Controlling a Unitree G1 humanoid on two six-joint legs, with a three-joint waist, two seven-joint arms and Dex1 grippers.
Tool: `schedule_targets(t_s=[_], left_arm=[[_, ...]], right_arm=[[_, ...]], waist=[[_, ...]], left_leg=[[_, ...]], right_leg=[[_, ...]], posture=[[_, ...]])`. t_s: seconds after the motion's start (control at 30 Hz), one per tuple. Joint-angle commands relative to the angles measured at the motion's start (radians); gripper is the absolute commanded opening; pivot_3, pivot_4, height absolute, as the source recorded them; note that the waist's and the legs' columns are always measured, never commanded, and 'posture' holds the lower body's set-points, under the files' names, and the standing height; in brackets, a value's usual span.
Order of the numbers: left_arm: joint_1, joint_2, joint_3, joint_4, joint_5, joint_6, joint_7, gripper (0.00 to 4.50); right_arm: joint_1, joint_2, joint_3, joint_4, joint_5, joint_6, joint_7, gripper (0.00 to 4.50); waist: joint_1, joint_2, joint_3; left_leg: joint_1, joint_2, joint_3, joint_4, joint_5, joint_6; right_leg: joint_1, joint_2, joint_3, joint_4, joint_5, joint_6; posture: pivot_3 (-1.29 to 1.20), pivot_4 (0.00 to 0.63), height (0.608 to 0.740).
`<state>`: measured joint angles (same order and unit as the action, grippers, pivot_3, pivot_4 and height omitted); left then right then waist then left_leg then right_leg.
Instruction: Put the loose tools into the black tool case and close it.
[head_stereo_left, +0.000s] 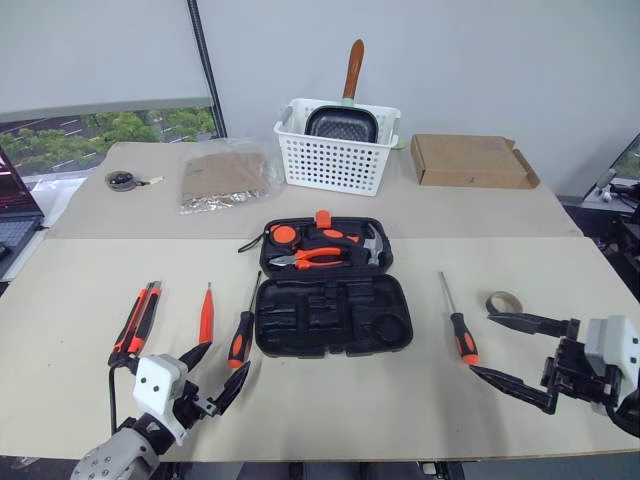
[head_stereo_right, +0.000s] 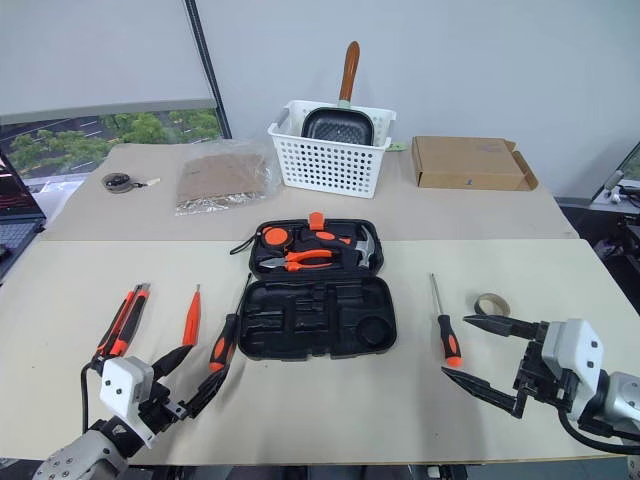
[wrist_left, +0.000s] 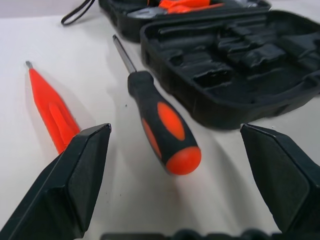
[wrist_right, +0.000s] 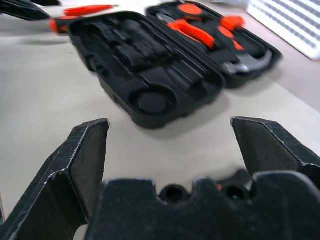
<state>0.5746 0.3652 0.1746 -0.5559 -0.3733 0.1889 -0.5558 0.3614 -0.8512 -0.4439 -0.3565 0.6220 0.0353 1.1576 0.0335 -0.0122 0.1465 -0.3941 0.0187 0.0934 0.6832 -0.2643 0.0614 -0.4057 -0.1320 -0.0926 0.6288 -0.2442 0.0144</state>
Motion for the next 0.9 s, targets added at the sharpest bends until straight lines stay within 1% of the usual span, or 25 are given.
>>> schedule_targets(t_s=[0.03, 0.27, 0.37, 0.5, 0.6, 0.73, 0.77, 0.9], left_arm=[[0.009, -0.01, -0.019, -0.015, 0.053, -0.005, 0.047, 4.41], [-0.003, -0.034, -0.025, 0.059, 0.09, -0.045, 0.076, 4.41], [-0.02, -0.037, -0.036, 0.098, 0.098, -0.065, 0.068, 4.41], [-0.034, -0.04, -0.033, 0.168, 0.089, -0.111, 0.039, 4.41], [-0.037, -0.039, -0.031, 0.199, 0.086, -0.138, 0.022, 4.41], [-0.053, -0.042, -0.037, 0.222, 0.078, -0.165, 0.002, 3.41], [-0.056, -0.043, -0.039, 0.224, 0.073, -0.166, -0.001, 2.91], [-0.067, -0.047, -0.045, 0.22, 0.072, -0.154, 0.005, 1.43]], right_arm=[[-0.04, -0.013, 0.011, -0.051, 0.035, 0.036, 0.015, 4.5], [-0.086, -0.005, 0.043, -0.093, 0.052, 0.094, 0.015, 4.5], [-0.092, -0.006, 0.04, -0.093, 0.06, 0.108, 0.028, 4.5], [-0.096, -0.005, 0.025, -0.093, 0.081, 0.124, 0.052, 4.5], [-0.104, 0.001, 0.018, -0.101, 0.109, 0.146, 0.041, 4.5], [-0.103, 0.017, 0.001, -0.106, 0.138, 0.158, 0.034, 4.5], [-0.099, 0.018, -0.001, -0.106, 0.137, 0.157, 0.037, 4.5], [-0.088, 0.027, -0.005, -0.103, 0.133, 0.15, 0.043, 4.5]], waist=[[0.005, 0.0, 0.0], [0.011, 0.001, 0.0], [0.011, 0.001, -0.001], [0.011, 0.001, -0.001], [0.011, 0.003, -0.002], [0.011, 0.004, -0.002], [0.013, 0.005, -0.002], [0.016, 0.005, -0.002]], left_leg=[[-0.001, 0.0, 0.0, 0.0, 0.0, 0.0], [-0.002, 0.0, 0.0, 0.0, -0.001, 0.002], [-0.002, 0.0, 0.0, 0.0, -0.001, 0.002], [-0.001, 0.0, 0.0, 0.0, -0.001, 0.002], [-0.001, 0.0, 0.0, 0.0, -0.001, 0.002], [0.0, 0.0, 0.0, 0.0, -0.001, 0.002], [0.0, 0.0, 0.0, 0.0, -0.001, 0.002], [0.0, -0.001, 0.0, 0.0, -0.001, 0.002]], right_leg=[[0.0, 0.0, 0.0, 0.0, 0.0, 0.0], [0.0, -0.002, -0.001, -0.002, 0.0, 0.0], [0.0, -0.005, -0.001, -0.002, 0.0, 0.0], [0.0, -0.006, -0.003, -0.002, 0.0, 0.0], [0.0, -0.007, -0.003, -0.002, 0.0, 0.0], [0.0, -0.007, -0.003, -0.001, 0.0, 0.0], [0.0, -0.007, -0.003, -0.001, 0.0, 0.0], [0.0, -0.008, -0.003, -0.001, 0.001, 0.001]], posture=[[0.0, 0.15, 0.7], [0.0, 0.15, 0.7], [0.0, 0.15, 0.7], [0.0, 0.15, 0.7], [0.0, 0.15, 0.7], [0.0, 0.15, 0.7], [0.0, 0.15, 0.7], [0.0, 0.15, 0.7]])
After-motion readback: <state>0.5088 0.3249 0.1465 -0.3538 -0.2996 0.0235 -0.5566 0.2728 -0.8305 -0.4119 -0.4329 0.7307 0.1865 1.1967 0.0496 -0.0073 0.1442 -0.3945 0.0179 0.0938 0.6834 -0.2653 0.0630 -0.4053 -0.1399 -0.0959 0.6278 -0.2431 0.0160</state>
